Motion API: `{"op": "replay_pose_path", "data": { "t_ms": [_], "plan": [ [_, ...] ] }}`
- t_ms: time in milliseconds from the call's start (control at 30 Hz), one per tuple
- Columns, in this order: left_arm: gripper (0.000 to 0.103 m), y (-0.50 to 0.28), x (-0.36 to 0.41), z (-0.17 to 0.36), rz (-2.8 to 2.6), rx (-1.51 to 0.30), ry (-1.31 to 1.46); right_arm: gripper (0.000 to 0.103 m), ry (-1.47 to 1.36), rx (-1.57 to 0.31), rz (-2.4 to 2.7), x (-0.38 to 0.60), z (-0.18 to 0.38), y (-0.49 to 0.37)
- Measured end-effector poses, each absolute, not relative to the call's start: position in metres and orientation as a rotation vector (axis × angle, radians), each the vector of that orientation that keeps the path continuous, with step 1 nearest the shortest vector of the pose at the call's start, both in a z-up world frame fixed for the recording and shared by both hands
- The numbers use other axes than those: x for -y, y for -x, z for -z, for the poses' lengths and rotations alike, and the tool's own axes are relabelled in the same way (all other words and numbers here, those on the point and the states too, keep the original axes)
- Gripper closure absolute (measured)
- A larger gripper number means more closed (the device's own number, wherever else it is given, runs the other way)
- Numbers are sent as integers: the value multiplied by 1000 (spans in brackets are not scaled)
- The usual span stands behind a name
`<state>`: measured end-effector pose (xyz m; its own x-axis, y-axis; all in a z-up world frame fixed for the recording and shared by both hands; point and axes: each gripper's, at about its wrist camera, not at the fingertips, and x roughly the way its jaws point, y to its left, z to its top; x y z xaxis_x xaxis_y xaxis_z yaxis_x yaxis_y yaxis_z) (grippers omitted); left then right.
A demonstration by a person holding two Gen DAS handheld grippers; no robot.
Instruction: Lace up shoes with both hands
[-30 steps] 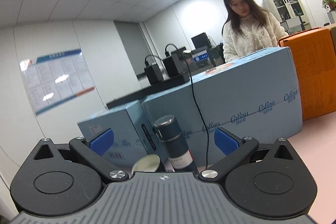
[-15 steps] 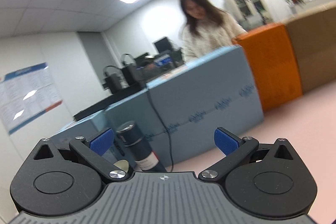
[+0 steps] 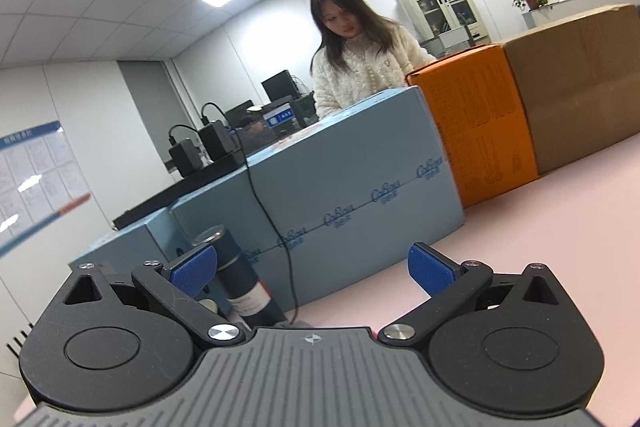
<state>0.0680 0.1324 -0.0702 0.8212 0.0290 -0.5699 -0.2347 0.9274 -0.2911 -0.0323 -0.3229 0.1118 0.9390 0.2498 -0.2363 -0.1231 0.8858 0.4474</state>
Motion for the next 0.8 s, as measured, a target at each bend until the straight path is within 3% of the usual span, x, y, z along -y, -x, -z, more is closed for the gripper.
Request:
{"op": "replay_pose_path", "data": {
  "t_ms": [400,800],
  "plan": [
    [102,-21,-156,11,35,-444,451,0,-433,-294,-240,317,-103,24],
    [102,-48,-87,-23,540,-480,285,0,-460,-307,-271,301,-95,20]
  ]
}}
